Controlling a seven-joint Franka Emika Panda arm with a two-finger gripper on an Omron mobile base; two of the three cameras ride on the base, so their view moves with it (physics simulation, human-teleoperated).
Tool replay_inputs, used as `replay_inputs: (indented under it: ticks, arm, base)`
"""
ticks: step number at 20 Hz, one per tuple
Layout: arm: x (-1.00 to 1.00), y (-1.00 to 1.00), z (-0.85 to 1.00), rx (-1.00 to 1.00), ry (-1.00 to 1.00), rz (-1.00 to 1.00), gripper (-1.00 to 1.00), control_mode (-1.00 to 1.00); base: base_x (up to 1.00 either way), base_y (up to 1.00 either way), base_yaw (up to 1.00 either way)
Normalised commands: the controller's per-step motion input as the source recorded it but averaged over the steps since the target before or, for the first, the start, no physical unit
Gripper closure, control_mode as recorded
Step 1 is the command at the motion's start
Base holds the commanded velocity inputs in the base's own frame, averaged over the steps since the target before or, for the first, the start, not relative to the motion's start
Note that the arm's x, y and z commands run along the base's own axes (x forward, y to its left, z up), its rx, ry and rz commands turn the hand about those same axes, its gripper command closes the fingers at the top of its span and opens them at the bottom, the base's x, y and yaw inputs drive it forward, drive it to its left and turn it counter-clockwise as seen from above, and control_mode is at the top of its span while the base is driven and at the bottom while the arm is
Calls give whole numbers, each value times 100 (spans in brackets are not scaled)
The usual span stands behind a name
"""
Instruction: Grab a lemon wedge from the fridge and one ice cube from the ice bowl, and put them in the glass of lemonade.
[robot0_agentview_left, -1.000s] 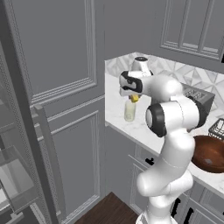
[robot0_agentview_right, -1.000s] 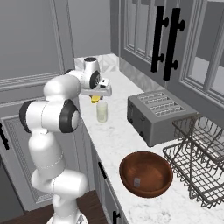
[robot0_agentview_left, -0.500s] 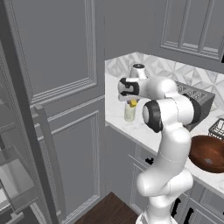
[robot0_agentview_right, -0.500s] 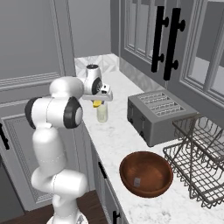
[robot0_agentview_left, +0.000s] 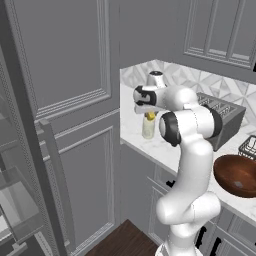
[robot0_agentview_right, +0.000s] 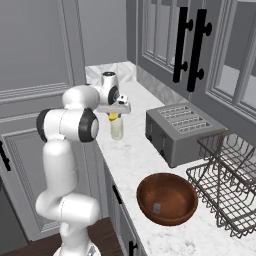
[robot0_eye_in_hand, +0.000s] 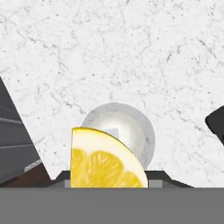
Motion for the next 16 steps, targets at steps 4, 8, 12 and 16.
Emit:
replay_inputs:
  ticks: [4, 8, 12, 16]
  arm:
    - [17, 0, 0, 0, 0, 0, 100, -100]
    - [4, 0, -39, 0, -3, 0, 100, -100]
    - [0, 0, -15, 0, -1, 0, 100, -100]
    - [0, 0, 0, 0, 0, 0, 100, -100]
  base:
    - [0, 0, 0]
    - [0, 0, 0]
    - [0, 0, 0]
    - [0, 0, 0]
